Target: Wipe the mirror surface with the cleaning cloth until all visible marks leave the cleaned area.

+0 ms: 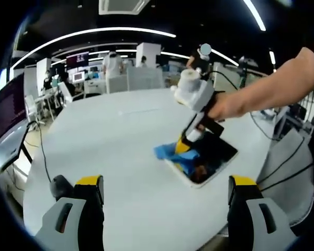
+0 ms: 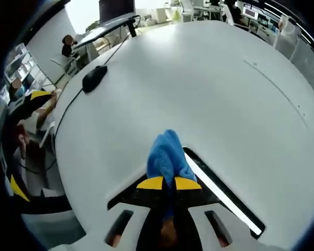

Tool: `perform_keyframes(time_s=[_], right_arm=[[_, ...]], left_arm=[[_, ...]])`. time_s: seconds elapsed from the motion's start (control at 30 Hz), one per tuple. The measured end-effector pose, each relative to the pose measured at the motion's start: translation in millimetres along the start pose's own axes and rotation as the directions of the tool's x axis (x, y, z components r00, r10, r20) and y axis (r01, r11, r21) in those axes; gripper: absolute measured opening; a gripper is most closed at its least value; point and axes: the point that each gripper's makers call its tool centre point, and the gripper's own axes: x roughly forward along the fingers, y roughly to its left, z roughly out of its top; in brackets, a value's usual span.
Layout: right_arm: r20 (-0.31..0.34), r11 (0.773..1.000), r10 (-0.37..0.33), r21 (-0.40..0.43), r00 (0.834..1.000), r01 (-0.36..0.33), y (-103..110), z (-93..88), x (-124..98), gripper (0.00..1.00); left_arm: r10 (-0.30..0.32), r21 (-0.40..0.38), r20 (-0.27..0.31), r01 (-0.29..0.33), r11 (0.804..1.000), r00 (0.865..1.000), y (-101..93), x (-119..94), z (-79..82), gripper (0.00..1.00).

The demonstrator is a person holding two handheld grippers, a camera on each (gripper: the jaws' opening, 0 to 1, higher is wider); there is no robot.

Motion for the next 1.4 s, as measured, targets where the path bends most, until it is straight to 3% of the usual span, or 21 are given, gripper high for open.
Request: perform_keyframes(time_s=[0.3,0.53,0.7,0.9,1.4], right_arm=[[-0.011,1.000,0.014,-0.012,1.000,-0.014,13.3,-8.8,-2.1,0.00],[-0.012,1.000,0.021,-0.005,1.000,-0.022,11.8,-7.9,-2.5,0.00],[0.004,1.000,0.020,-0.011,1.000,-0.020,11.7,-7.6,-2.7,0.00],[0.016,0.998,0.059,0.036,0.998,-0.060,7.7,-8.8,-4.0,0.00],[0.008,0.998,0.044,0.037,0.999,-0.044,-9.4,-29.5,-15.3,0.00]], left_arm=[[0.011,-0.020,0.015,-0.011,1.000,1.000,-0.9,2.0,0.1,0.99],[0.014,-0.017,0.022,-0.014,1.000,1.000,-2.1,1.2,4.4,0.99],[0.057,-0.030,0.036,-0.056,0.998,0.998,5.0,-0.3,8.2,0.99],[0.053,-0.033,0.045,-0.052,0.998,0.998,0.7,0.9,12.0,0.99],[0.038,-0.028,0.041,-0.037,0.999,0.998,-5.2,-1.3,9.4,0.99]])
